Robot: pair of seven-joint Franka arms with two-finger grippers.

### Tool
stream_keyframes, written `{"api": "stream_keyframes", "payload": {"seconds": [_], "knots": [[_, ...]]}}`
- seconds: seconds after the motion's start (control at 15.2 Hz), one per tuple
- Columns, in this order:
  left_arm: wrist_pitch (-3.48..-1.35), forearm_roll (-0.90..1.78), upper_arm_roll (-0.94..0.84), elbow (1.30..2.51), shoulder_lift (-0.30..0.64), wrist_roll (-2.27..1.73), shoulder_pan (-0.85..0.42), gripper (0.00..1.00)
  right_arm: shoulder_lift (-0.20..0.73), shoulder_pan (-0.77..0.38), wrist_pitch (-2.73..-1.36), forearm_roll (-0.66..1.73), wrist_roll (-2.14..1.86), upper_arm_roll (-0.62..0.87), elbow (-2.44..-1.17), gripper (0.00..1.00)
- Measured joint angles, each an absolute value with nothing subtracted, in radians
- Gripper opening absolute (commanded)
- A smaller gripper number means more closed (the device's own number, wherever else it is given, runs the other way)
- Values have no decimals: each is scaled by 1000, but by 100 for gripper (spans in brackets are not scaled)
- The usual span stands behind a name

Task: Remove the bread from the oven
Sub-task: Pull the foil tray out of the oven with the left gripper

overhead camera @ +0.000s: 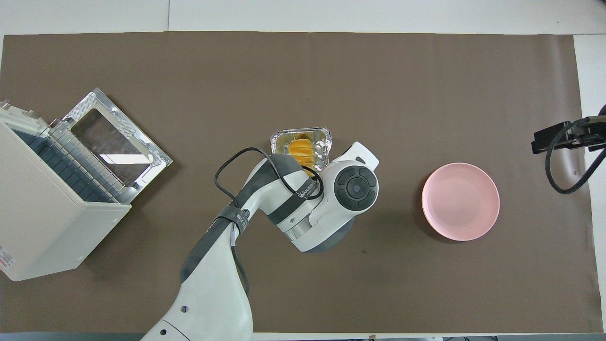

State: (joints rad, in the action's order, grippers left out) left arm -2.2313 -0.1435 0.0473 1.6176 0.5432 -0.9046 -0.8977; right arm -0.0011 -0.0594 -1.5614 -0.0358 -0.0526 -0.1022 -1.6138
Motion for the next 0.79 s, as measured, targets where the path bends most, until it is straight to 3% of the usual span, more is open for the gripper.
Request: {"api": "stream_keyframes", "payload": {"seconds": [0.79], "knots": [[-2240,-139,63,1576,542,-906,-857,100,-1,-59,-1561,-36,-53,-102,-1614,100]]}}
